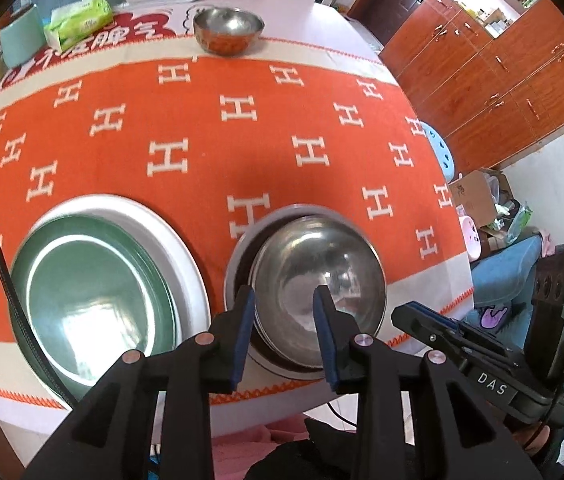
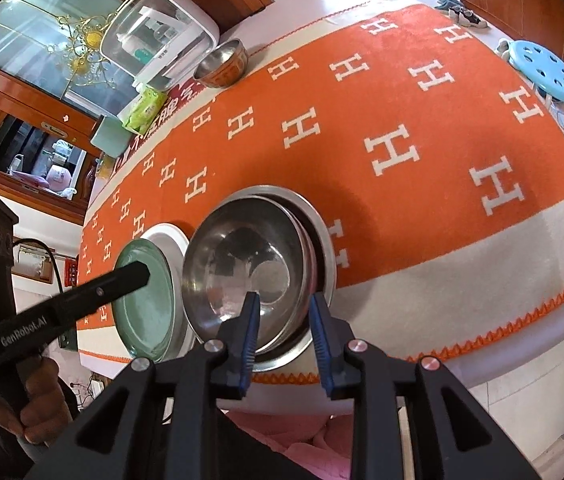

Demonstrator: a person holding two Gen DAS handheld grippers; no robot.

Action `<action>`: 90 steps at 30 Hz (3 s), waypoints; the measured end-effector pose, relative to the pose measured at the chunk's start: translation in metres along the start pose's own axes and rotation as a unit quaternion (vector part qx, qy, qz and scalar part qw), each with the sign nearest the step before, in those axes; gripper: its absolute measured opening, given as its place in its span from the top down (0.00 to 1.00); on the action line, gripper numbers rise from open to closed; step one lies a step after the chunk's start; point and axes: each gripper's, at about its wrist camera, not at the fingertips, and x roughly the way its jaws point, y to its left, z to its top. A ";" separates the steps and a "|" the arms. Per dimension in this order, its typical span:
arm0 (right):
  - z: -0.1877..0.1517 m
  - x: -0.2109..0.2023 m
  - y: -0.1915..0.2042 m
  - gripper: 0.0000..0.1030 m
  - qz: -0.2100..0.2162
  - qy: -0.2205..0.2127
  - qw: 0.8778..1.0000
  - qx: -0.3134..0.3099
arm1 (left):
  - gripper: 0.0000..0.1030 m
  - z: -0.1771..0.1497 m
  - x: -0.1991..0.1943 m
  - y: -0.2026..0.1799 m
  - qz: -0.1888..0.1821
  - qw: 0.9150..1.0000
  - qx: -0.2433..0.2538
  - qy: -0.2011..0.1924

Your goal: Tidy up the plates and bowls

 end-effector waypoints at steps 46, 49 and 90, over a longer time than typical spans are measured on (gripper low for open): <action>0.270 -0.003 0.122 0.48 -0.024 -0.238 0.959 -0.154 | 0.38 0.265 -0.060 0.050 0.067 0.985 0.014 -0.156; 0.276 0.009 0.124 0.48 -0.027 -0.251 0.954 -0.159 | 0.38 0.269 -0.046 0.059 0.055 0.986 0.003 -0.159; 0.285 0.202 0.099 0.75 -0.030 -0.149 0.975 -0.165 | 0.62 0.282 0.145 0.138 -0.059 0.985 -0.120 -0.106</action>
